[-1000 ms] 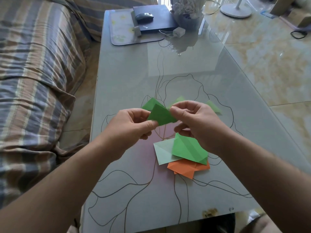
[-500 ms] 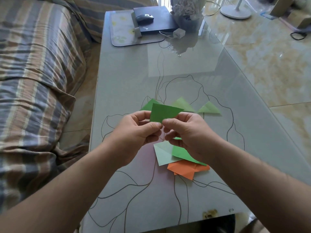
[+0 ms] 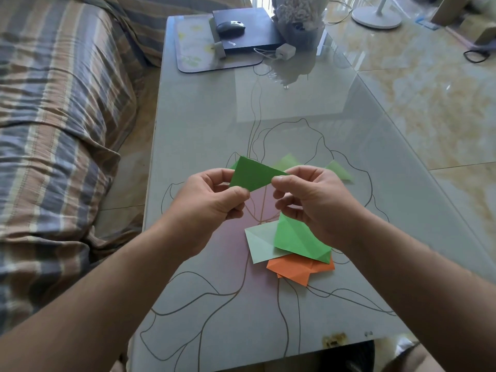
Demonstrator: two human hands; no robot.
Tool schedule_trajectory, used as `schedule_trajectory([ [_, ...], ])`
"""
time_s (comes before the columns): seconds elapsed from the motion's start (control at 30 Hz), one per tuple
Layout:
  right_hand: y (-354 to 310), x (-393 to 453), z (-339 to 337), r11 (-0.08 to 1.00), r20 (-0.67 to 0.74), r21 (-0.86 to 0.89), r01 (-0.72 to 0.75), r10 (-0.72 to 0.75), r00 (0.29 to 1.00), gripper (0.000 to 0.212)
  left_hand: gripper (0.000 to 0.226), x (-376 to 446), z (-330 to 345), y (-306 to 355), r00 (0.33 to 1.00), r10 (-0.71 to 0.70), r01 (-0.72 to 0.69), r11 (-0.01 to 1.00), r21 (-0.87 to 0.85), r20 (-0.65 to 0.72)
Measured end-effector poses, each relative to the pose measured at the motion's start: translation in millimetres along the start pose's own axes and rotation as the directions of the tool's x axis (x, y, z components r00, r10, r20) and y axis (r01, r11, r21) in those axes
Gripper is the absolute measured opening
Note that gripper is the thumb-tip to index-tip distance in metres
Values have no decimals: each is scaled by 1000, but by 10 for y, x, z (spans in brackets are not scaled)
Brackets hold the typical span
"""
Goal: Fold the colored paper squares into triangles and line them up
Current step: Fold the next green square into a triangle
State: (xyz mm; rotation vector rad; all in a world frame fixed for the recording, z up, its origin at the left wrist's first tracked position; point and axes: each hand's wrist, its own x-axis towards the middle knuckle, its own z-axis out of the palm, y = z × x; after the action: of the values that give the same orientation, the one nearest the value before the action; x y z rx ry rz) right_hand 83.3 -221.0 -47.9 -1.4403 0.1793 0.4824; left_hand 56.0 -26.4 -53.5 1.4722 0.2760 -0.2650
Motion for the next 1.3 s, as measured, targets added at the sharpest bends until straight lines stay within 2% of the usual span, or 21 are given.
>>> schedule_trajectory([
  [0.13, -33, -7, -23, 1000, 26, 1, -15, 15, 1000, 24, 18, -3, 8, 10, 1000, 6, -6, 1000, 18, -2],
  [0.3, -33, -11, -27, 993, 12, -110, 47, -46, 999, 18, 20, 12, -56, 19, 1000, -15, 16, 999, 28, -11],
  [0.43, -54, -9, -52, 982, 104, -188, 11, 9, 995, 2, 20, -16, -73, 32, 997, -39, 32, 993, 112, 60],
  [0.53, -35, -19, -36, 962, 129, -274, 13, 23, 991, 8, 19, -44, -46, 40, 993, -52, 35, 986, 161, 102],
  [0.6, -38, -18, -38, 962, 111, -275, 12, 20, 994, 13, 25, -37, -24, 42, 997, -53, 51, 998, 39, 61],
  [0.7, -54, 1, -48, 988, 80, -153, -17, 30, 996, 17, 35, -5, -12, 58, 996, -84, 85, 930, -358, 17],
  [0.77, -45, 3, -33, 999, 86, -16, -39, 40, 995, 17, 29, -8, 35, 33, 996, -77, 87, 901, -425, 42],
  [0.83, -14, -8, 4, 999, 107, 21, -42, 39, 993, 14, 22, -32, 104, -37, 996, -69, 82, 939, -335, 50],
  [0.93, 44, -18, 44, 999, 121, -21, -27, 29, 992, 15, 14, -55, 175, -132, 999, -39, 41, 977, -208, 14],
  [1.0, 56, -16, 53, 999, 112, -41, -9, 14, 994, 15, 13, -55, 177, -159, 1000, -9, 5, 982, -190, -21],
  [1.13, 52, -17, 62, 999, 98, -39, 16, -12, 995, 16, 25, -68, 181, -140, 1000, 12, -13, 985, -171, -9],
  [1.3, 18, -6, 39, 999, 68, -36, 19, -17, 998, 17, 12, 3, 70, -23, 999, -23, 12, 978, -208, -49],
])
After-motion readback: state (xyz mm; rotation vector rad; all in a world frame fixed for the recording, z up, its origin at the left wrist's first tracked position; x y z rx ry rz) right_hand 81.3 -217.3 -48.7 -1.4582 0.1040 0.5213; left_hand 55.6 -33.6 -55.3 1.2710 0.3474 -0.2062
